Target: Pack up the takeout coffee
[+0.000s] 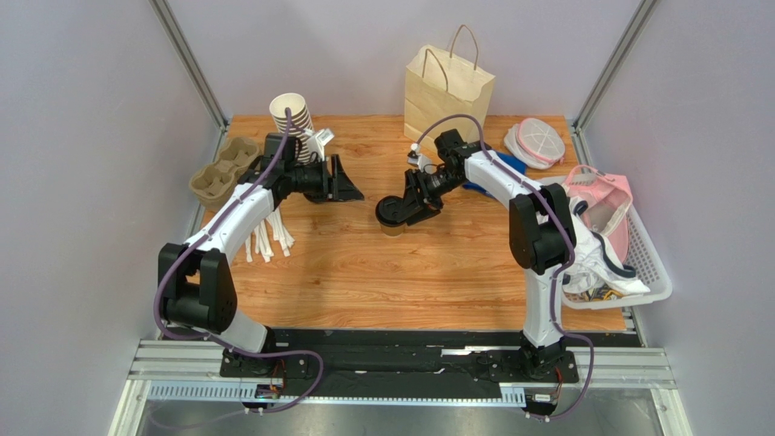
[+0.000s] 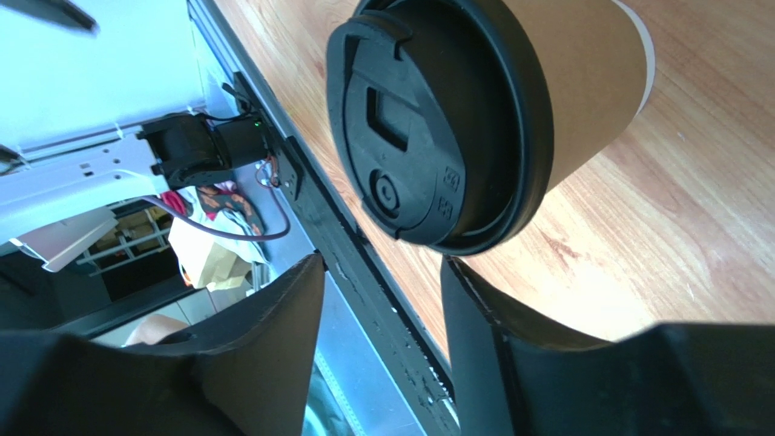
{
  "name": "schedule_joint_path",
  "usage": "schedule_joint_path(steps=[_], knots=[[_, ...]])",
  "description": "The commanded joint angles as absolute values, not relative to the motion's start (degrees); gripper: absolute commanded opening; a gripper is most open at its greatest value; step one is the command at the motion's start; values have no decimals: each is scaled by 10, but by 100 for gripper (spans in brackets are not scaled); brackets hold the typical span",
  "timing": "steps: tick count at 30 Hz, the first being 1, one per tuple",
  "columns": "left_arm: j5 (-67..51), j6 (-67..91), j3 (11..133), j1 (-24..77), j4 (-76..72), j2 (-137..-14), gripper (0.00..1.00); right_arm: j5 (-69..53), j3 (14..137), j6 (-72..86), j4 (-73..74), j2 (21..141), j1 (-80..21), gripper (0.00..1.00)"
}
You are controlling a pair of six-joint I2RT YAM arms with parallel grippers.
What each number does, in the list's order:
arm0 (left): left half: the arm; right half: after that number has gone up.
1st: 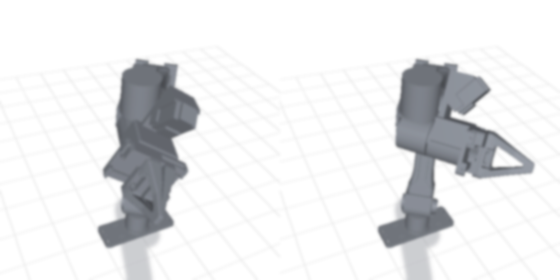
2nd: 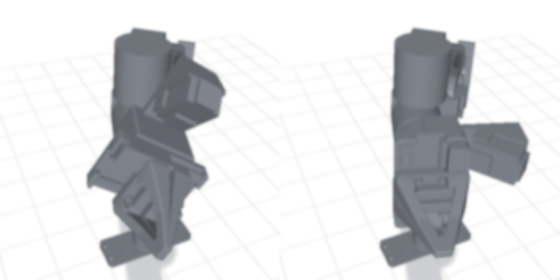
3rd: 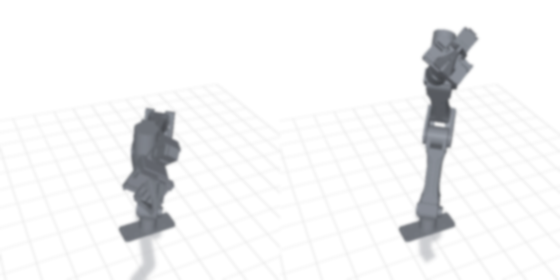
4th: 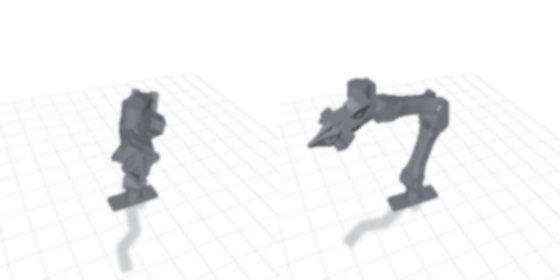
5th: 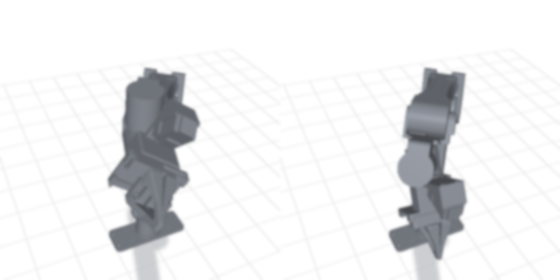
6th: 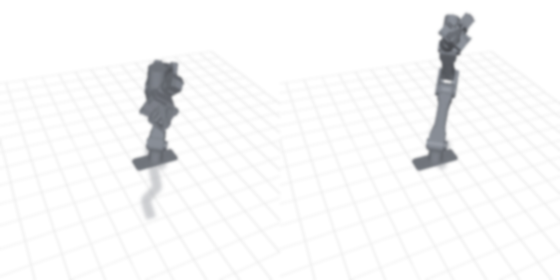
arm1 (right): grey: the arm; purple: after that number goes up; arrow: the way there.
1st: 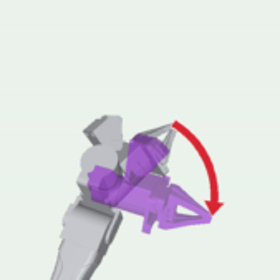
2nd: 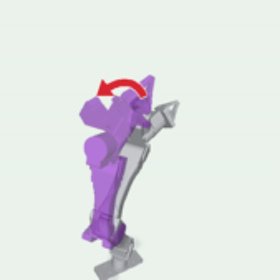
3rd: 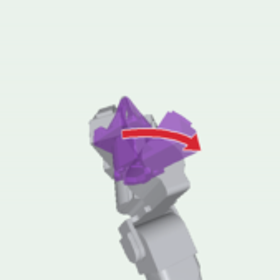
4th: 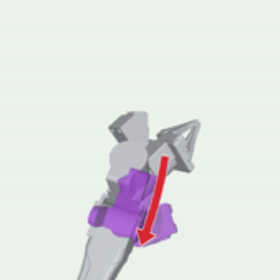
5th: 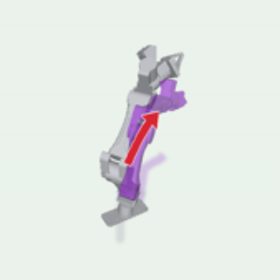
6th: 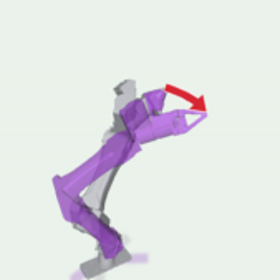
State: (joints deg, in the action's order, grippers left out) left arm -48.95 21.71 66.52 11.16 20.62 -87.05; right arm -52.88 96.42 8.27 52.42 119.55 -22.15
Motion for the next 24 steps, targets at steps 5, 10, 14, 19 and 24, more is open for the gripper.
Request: schedule_joint_path(steps=[5, 10, 14, 19, 24], knots=[[-536, 266, 711, 172, 104, -946, 36, -566, 962, 140, 460, 1124, -193, 30], [-548, 296, 735, 183, 73, -1010, 27, -588, 957, 225, 380, 1154, -213, 20], [-547, 304, 744, 185, 67, -1045, 20, -583, 953, 249, 351, 1180, -216, 15], [-543, 312, 737, 185, 73, -1094, 16, -574, 926, 239, 350, 1220, -214, 7], [-532, 309, 726, 185, 86, -1114, 11, -569, 915, 227, 354, 1254, -214, 5]])
